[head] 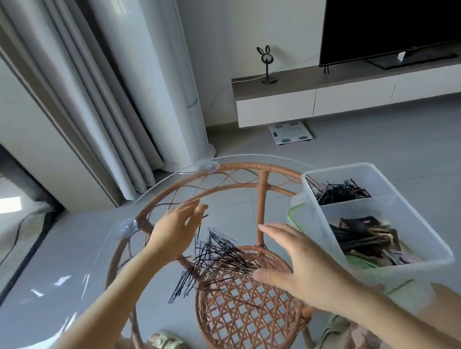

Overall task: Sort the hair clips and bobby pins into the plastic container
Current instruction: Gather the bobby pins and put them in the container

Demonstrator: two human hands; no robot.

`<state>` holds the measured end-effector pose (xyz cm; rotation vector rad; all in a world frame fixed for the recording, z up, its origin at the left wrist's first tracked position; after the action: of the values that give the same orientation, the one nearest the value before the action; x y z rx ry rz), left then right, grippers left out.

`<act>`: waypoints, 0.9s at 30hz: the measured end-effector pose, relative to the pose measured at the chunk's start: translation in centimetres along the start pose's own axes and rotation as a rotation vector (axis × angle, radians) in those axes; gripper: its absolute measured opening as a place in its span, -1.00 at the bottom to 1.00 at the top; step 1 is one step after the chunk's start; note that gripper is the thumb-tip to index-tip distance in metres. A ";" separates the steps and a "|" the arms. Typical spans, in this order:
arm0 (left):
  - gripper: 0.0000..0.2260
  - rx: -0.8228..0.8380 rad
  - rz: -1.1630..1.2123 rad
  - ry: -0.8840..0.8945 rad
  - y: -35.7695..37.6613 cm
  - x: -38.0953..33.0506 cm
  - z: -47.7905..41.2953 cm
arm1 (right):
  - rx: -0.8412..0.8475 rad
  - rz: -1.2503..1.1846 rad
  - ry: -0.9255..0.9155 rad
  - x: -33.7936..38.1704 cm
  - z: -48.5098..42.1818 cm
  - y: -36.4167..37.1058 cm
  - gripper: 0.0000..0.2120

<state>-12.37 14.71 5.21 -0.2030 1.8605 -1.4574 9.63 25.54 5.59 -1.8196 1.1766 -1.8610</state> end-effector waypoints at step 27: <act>-0.71 0.041 0.636 -0.157 1.0 2.4 7.2 | -0.108 -0.147 0.074 1.1 -6.4 6.8 -0.63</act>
<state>-9.21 8.20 2.77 0.2690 1.5646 -1.0014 1.24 22.75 2.40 -1.9585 1.2209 -1.9957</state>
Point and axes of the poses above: each hand's wrist, its own z-axis away from the middle knuckle, its own y-axis out of the palm, x = y × z, the point moved 2 cm from there along -z, towards the middle knuckle, and after that the axes turned 1 degree about -y, right-handed, at the moved point
